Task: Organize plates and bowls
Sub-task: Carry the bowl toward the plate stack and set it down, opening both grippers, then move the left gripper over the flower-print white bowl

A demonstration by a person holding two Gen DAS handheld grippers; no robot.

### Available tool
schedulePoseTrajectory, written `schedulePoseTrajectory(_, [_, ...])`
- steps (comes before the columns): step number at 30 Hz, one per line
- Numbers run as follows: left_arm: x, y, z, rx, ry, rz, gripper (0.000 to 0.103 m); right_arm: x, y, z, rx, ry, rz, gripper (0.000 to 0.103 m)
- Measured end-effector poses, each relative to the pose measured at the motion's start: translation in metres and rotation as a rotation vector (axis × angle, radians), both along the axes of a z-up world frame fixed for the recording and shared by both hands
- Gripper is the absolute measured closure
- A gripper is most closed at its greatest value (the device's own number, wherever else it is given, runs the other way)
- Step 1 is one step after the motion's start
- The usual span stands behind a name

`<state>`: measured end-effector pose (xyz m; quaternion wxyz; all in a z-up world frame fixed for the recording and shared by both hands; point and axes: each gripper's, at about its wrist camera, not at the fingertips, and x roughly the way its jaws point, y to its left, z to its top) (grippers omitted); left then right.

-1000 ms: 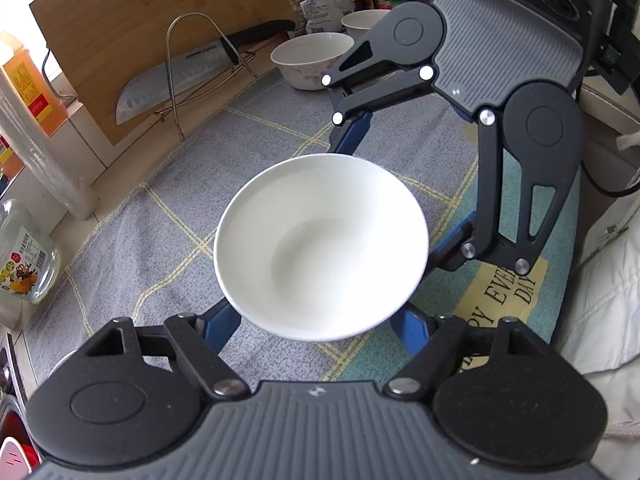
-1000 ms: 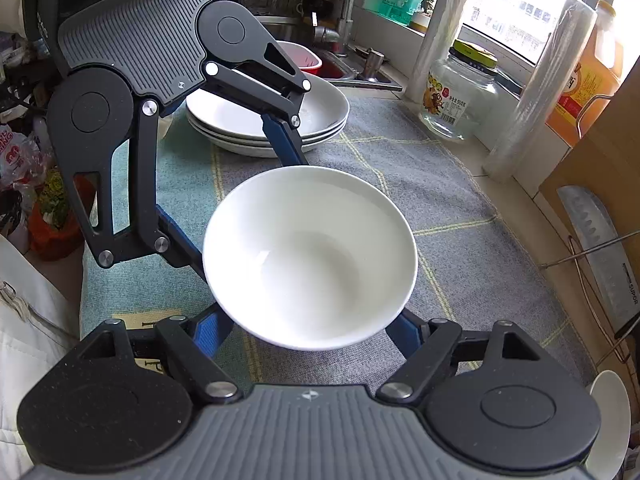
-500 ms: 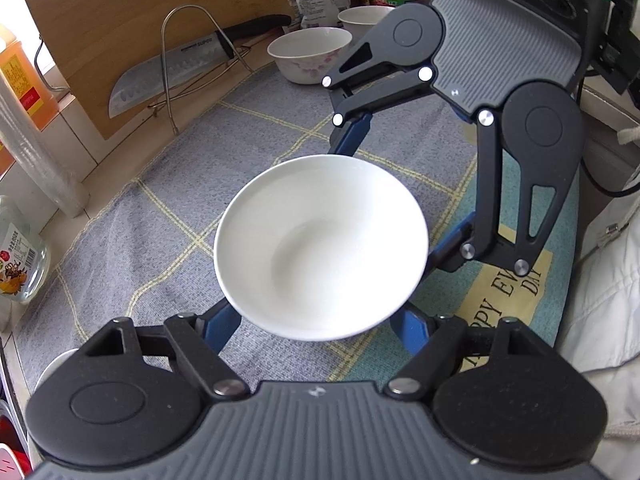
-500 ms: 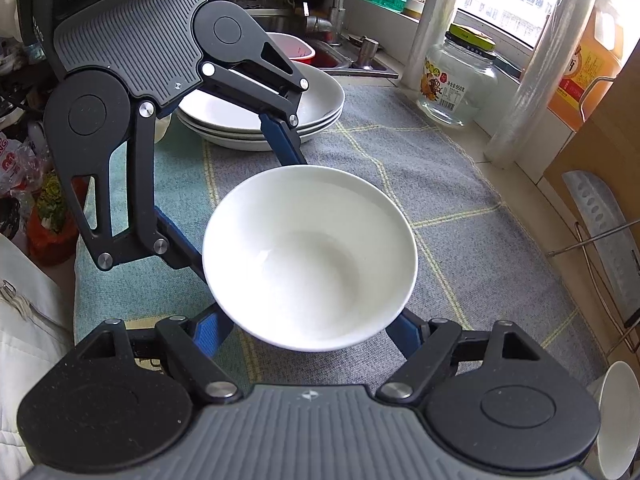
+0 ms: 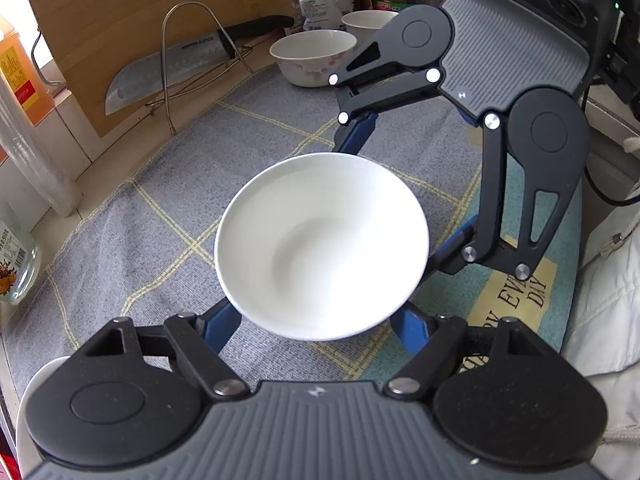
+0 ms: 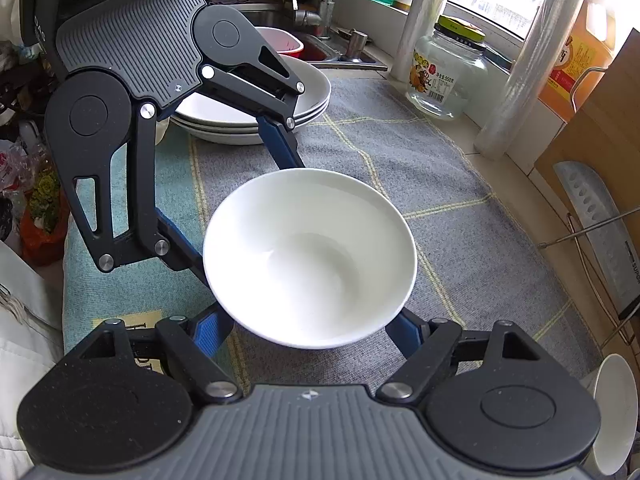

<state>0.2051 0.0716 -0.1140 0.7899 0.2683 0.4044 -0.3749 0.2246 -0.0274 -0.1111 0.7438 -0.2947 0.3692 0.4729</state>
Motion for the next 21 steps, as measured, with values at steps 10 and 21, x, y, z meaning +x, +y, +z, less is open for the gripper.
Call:
schedulePoseTrajectory(10, [-0.003,-0.001,0.002,-0.022,0.003,0.045,0.009,0.003,-0.011,0.003,0.051,0.024,-0.031,0.0])
schedulePoseTrajectory(21, [-0.022,-0.01,0.031,-0.117,-0.01,0.202,0.007,0.002,-0.05,0.02,0.135,0.021,-0.159,0.0])
